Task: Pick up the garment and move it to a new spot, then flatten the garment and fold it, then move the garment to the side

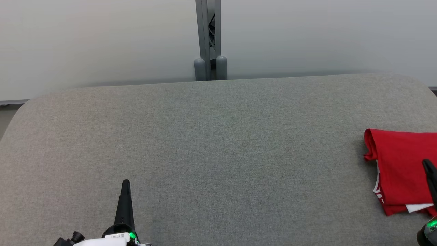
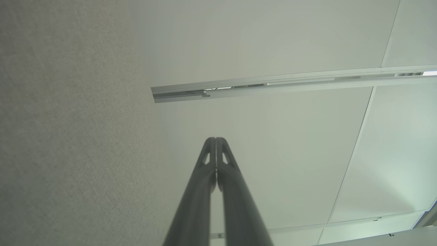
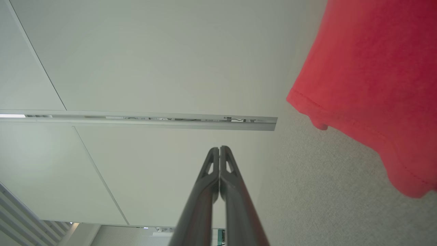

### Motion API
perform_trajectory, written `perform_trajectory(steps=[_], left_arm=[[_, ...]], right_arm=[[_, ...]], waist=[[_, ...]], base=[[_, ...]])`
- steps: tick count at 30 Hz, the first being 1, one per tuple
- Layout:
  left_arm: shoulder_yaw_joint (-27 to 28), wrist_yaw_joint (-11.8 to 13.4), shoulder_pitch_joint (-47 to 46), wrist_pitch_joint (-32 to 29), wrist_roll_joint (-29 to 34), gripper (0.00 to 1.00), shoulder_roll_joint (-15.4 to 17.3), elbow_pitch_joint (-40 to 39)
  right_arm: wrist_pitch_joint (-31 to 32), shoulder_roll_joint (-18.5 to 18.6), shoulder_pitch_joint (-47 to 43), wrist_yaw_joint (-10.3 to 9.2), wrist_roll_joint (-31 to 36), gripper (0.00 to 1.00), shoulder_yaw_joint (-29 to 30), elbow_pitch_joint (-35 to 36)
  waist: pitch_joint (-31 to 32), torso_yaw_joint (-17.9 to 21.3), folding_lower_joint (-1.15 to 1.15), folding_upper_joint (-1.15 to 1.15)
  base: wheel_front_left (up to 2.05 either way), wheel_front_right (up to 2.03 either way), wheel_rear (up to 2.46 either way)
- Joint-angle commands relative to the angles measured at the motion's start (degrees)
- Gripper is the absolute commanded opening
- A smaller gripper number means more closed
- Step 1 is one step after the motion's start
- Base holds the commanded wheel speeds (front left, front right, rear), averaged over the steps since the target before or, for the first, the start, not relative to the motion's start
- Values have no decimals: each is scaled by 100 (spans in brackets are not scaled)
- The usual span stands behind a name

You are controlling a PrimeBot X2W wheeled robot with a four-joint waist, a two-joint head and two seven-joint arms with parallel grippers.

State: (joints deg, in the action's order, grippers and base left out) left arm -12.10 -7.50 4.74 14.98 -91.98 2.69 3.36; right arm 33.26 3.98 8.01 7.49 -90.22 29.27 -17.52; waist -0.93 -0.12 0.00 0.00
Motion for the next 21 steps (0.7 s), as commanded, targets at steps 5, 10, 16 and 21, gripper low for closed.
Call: perform_trajectory(steps=[5, 10, 16, 21], left_arm=[[22, -26, -82, 12, -21, 0, 16, 2], [22, -26, -82, 12, -21, 0, 16, 1], [22, -26, -82, 12, -21, 0, 16, 1], [22, -26, -82, 12, -21, 0, 16, 1]], right_arm=[[21, 27, 45, 0, -13, 0, 20, -4], [25, 24, 46, 0, -8, 0, 23, -4], [27, 21, 48, 0, -5, 0, 27, -4], [30, 19, 49, 0, -1, 0, 29, -4]], waist=[[0, 0, 0, 0], [0, 0, 0, 0], [0, 0, 0, 0], [0, 0, 0, 0]], base=[[0, 0, 0], [0, 0, 0], [0, 0, 0], [0, 0, 0]])
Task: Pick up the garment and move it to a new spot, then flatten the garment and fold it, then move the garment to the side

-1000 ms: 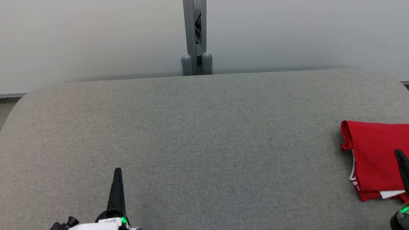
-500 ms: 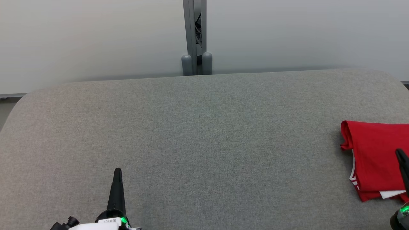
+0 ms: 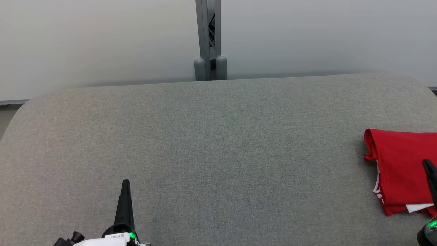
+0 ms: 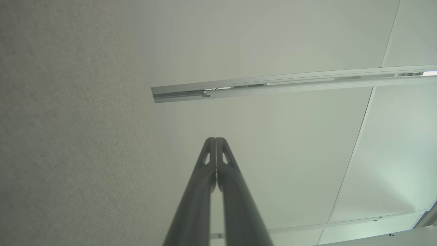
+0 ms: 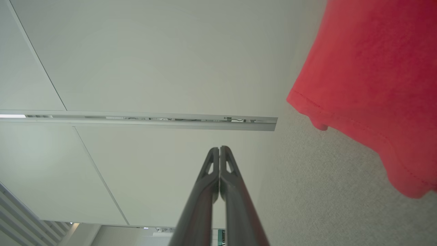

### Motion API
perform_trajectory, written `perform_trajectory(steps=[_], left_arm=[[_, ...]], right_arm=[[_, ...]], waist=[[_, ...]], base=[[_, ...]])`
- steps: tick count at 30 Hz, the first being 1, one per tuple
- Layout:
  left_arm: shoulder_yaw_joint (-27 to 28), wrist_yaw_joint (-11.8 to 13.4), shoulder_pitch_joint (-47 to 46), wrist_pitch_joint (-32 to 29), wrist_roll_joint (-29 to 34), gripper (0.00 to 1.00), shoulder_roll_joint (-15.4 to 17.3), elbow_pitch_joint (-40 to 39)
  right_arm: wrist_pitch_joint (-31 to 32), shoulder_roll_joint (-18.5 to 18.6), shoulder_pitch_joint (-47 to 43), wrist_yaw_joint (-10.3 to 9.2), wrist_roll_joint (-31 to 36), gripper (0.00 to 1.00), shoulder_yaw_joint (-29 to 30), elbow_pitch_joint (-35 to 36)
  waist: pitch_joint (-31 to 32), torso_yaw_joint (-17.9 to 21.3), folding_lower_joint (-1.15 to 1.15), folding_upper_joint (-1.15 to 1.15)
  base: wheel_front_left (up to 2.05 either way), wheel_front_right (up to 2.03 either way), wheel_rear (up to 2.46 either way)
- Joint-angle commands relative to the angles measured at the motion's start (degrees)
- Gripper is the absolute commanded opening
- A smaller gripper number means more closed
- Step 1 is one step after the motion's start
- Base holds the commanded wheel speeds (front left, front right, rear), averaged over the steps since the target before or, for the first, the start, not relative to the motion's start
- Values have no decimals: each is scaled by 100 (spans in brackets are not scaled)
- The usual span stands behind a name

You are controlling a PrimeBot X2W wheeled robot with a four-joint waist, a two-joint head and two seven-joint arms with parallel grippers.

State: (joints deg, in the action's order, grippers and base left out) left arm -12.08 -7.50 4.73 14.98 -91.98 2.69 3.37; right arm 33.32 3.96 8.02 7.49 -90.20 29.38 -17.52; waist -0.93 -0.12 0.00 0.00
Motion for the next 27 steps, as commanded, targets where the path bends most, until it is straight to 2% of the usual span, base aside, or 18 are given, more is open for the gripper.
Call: perform_trajectory(steps=[1, 27], left_arm=[[20, -26, -81, 12, -21, 0, 16, 0], [20, -26, -81, 12, -22, 0, 16, 0]], right_arm=[[25, 20, 48, 0, -1, 0, 20, -4], [35, 13, 42, 0, 10, 0, 29, -3]], waist=[[0, 0, 0, 0], [0, 0, 0, 0]], base=[[0, 0, 0], [0, 0, 0]])
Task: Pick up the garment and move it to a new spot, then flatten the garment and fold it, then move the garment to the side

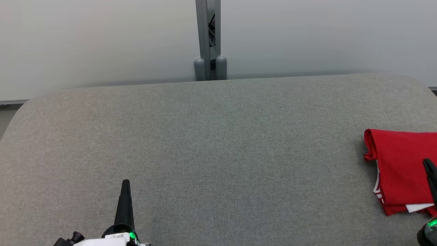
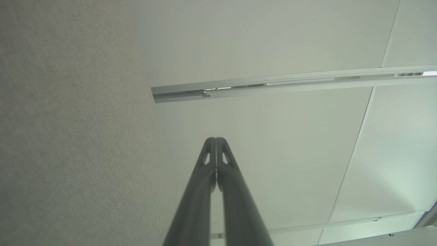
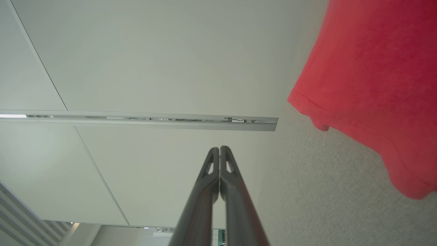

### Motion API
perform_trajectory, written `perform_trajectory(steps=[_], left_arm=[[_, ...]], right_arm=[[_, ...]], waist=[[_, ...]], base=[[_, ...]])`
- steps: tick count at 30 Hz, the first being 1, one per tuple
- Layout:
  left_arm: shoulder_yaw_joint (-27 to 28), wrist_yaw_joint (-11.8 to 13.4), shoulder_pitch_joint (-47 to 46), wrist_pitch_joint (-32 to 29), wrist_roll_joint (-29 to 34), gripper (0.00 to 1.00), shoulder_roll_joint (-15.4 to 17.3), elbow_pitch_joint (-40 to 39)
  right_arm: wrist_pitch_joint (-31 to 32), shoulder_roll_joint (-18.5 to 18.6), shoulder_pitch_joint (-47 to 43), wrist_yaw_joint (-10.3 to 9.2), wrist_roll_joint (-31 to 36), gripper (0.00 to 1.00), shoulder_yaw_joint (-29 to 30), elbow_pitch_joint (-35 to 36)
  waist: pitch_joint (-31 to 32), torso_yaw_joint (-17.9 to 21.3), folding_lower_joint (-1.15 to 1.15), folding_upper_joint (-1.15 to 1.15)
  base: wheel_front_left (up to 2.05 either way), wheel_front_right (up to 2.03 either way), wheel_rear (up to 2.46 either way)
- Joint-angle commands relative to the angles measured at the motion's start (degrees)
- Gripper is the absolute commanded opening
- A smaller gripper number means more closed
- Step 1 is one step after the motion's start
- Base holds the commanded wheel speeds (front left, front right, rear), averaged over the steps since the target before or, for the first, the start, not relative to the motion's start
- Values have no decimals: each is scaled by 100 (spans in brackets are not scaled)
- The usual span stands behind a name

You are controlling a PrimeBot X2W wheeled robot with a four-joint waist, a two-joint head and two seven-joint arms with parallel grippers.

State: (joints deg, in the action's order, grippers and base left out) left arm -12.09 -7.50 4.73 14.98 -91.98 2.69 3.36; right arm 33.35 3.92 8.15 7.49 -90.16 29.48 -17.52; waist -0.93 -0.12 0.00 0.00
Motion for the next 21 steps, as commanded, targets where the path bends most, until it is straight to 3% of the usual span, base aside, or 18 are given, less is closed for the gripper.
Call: perform_trajectory(steps=[1, 21], left_arm=[[21, -26, -81, 12, -22, 0, 16, 1], [21, -26, -81, 12, -22, 0, 16, -1]], right_arm=[[32, 17, 27, 0, 5, 0, 21, -3], [32, 14, 29, 0, 10, 0, 25, -3]], waist=[[0, 0, 0, 0], [0, 0, 0, 0]], base=[[0, 0, 0], [0, 0, 0]])
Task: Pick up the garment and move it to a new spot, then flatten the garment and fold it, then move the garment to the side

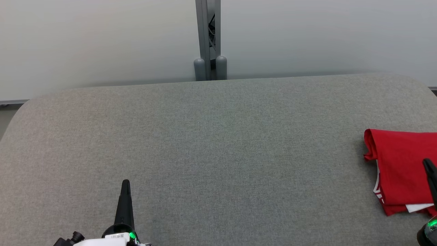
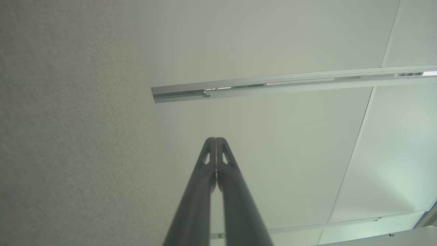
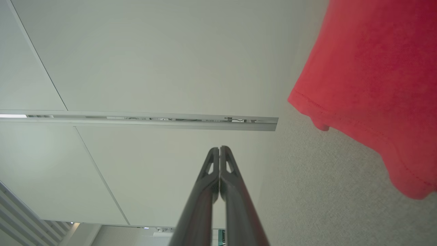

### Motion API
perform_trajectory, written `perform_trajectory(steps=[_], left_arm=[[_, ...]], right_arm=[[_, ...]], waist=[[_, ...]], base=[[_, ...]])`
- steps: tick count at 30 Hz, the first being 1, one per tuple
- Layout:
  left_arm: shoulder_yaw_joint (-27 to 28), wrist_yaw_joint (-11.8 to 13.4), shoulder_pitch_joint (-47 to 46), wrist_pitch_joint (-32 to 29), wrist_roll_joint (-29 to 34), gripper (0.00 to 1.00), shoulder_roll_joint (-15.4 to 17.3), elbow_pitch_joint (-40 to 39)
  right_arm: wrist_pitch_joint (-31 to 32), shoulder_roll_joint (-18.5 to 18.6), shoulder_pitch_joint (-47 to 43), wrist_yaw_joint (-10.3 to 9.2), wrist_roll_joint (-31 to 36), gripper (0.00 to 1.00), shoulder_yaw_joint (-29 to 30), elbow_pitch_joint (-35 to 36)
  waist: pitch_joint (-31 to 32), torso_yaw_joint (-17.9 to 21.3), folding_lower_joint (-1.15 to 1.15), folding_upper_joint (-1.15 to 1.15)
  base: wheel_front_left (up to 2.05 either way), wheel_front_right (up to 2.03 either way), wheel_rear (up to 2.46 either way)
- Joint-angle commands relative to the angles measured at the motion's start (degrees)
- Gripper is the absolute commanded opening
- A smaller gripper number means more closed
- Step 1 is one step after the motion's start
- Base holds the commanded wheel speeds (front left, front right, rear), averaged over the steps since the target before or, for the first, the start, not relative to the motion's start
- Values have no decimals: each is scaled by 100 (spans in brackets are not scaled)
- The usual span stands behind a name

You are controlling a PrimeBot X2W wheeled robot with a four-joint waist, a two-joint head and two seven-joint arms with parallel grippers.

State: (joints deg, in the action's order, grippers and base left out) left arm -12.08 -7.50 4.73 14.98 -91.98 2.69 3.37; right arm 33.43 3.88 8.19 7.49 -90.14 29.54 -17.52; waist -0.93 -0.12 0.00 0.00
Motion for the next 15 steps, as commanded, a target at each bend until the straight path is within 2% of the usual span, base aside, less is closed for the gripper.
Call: perform_trajectory(steps=[1, 15], left_arm=[[20, -26, -81, 12, -22, 0, 16, -2], [20, -26, -81, 12, -23, 0, 17, -2]], right_arm=[[25, 18, 25, 0, 9, 0, 18, -3], [27, 16, 26, 0, 11, 0, 21, -3]], waist=[[0, 0, 0, 0], [0, 0, 0, 0]], base=[[0, 0, 0], [0, 0, 0]])
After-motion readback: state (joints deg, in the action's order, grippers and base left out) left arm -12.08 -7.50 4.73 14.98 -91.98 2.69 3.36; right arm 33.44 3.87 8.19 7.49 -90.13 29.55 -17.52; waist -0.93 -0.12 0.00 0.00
